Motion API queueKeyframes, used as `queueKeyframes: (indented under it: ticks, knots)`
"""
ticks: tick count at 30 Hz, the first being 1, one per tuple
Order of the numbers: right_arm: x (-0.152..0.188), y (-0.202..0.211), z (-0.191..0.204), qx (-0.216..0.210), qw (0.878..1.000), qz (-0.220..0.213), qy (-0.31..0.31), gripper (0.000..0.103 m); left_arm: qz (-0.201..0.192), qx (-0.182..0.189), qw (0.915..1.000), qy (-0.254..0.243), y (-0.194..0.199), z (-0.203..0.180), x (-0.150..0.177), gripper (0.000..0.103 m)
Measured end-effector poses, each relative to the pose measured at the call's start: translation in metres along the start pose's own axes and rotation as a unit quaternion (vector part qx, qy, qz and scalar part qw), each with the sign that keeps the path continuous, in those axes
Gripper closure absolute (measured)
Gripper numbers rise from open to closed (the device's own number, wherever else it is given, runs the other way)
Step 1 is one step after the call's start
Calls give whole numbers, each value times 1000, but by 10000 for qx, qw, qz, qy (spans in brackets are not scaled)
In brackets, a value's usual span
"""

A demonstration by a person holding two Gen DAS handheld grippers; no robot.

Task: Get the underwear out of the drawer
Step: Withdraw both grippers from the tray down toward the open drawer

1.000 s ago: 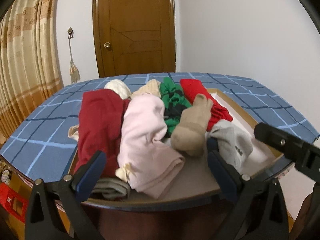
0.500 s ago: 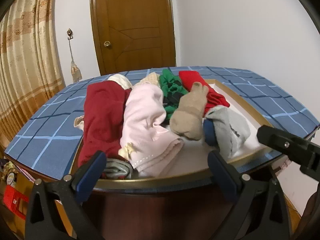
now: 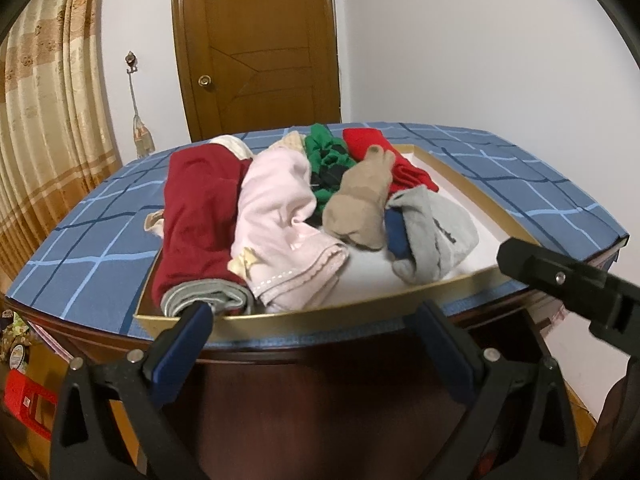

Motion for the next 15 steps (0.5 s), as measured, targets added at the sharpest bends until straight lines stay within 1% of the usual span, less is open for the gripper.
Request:
queueKeyframes:
  ticks: [15]
  knots:
    - [12,12,9,-118,9997,99,186,45,52,52,10000,33,12,0,11,0]
Point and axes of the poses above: each gripper's, at about its wrist camera, not at the fingertips, and y roughly against the way its jaws point, z to its left, x to its underside, the point moved 5 cm from there along -y, roughly the way its jaws point, and after that the axes turned 8 degrees about x, right-handed, at the moved point
